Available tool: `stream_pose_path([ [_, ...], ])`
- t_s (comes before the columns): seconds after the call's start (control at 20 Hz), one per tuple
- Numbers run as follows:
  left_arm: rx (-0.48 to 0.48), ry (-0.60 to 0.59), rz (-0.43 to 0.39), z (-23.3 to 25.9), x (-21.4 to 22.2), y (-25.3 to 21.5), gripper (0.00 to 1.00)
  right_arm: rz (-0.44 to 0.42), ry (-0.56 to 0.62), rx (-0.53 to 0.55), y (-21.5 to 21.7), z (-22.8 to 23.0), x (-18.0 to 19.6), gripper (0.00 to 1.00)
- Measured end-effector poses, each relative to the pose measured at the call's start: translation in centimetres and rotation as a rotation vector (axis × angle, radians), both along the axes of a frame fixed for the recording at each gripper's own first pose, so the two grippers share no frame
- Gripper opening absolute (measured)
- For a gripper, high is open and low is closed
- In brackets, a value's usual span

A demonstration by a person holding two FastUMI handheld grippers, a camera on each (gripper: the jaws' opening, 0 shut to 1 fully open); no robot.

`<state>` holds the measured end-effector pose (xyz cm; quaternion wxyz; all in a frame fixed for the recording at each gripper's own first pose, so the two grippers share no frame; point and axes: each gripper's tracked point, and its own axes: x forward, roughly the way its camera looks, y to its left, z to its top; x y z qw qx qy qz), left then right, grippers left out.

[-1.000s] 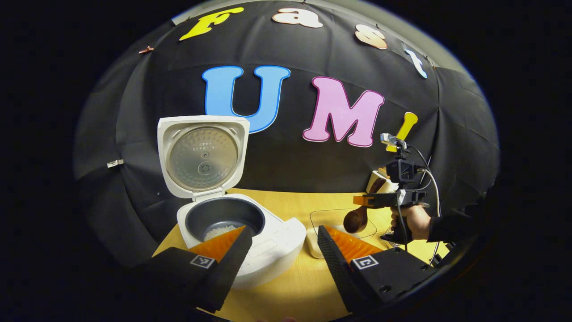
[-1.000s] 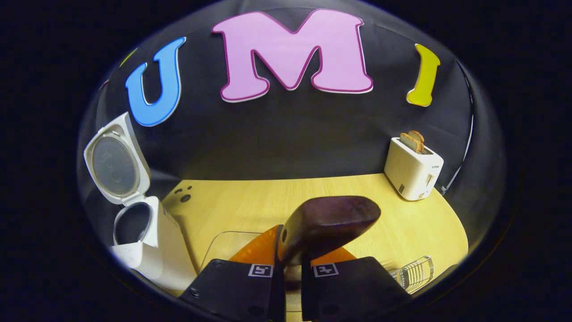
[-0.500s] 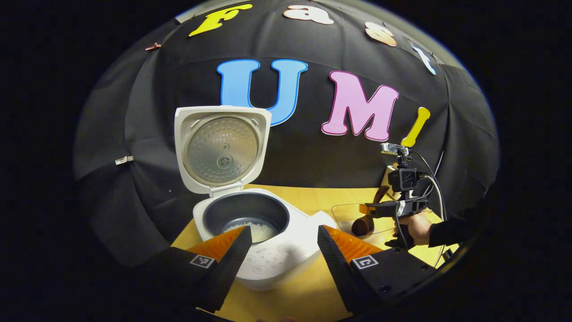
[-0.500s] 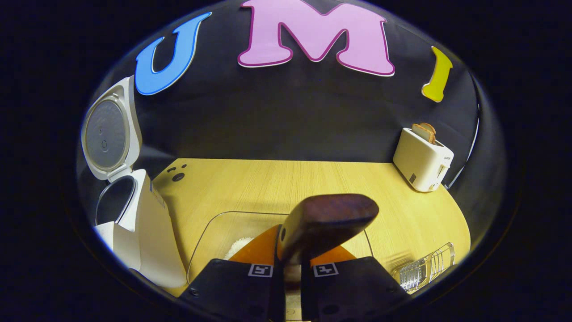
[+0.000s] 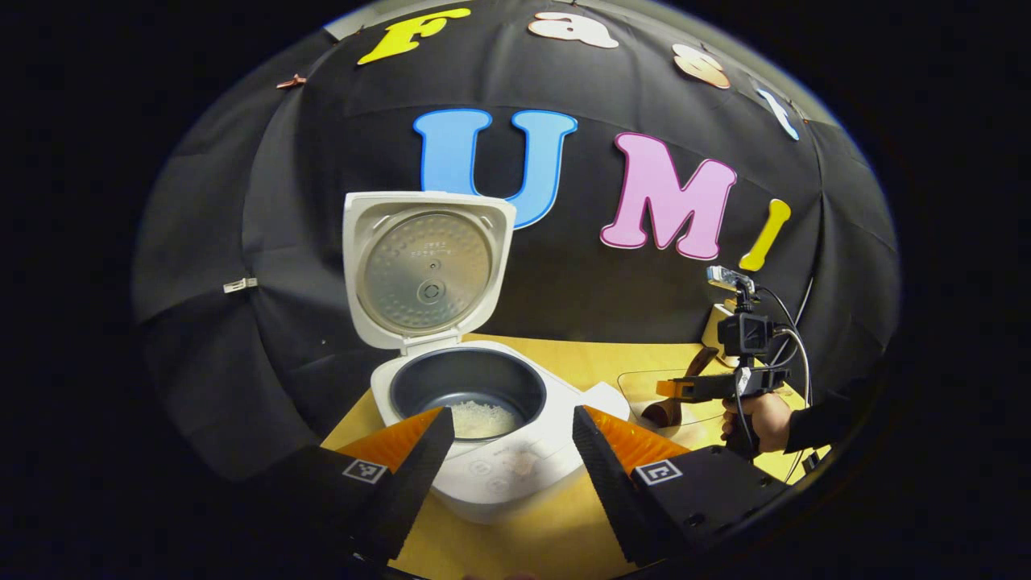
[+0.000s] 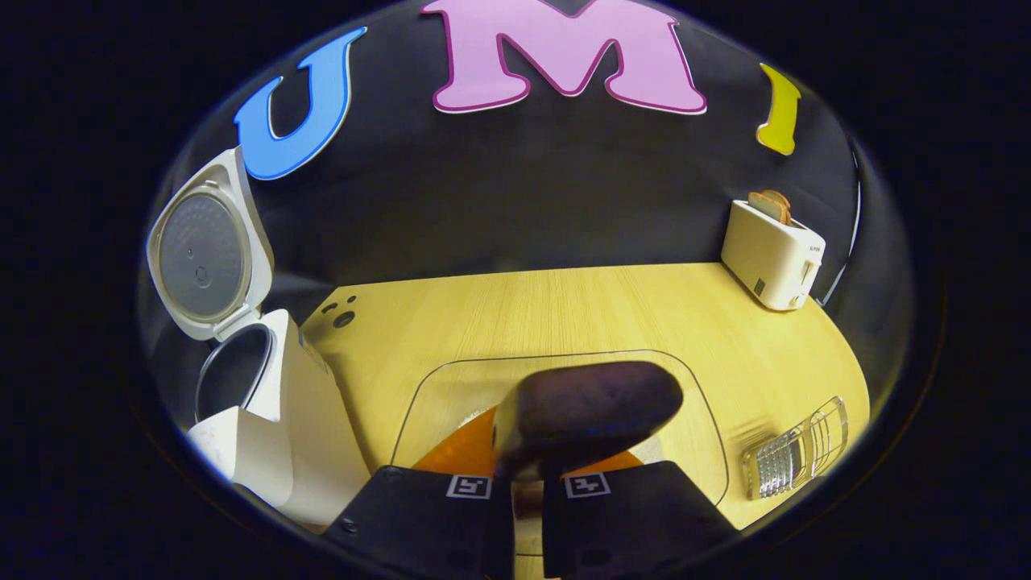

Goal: Close the left gripper, press the button to open the rice cooker; take a wooden spoon from the chopstick holder with the right hand, scoop a spoonful of rice and pour it into the rice cooker, then put the wooden spoon back into the chopstick holder.

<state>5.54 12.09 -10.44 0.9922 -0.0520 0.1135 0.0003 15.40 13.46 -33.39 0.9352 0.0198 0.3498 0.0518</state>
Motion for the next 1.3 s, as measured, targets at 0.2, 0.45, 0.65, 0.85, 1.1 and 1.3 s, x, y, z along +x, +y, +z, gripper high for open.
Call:
stream_pose_path([
  [0.2,-0.015,0.017,0.033,-0.5,-0.5,1.4,0.96,-0.012,0.025,0.031,0.5,-0.1,-0.3,0.18],
  [0.45,-0.01,0.018,0.039,-0.2,-0.2,1.4,0.96,-0.064,0.08,0.137,0.8,0.0,-0.4,0.18],
  [0.65,-0.018,0.01,0.033,0.4,0.2,0.7,0.96,-0.115,0.119,0.252,0.9,0.7,-0.9,0.07],
  [0.85,-0.034,0.009,0.045,0.6,0.5,0.5,0.96,-0.206,0.157,0.354,0.0,1.0,-1.4,0.07],
  [1.1,-0.039,0.009,0.061,0.8,0.3,0.7,0.96,-0.351,0.216,0.485,-2.4,0.5,-1.6,0.07],
  [1.3,-0.024,0.013,0.061,0.8,-0.2,0.7,0.96,-0.374,0.196,0.503,-3.6,1.6,-1.2,0.06],
])
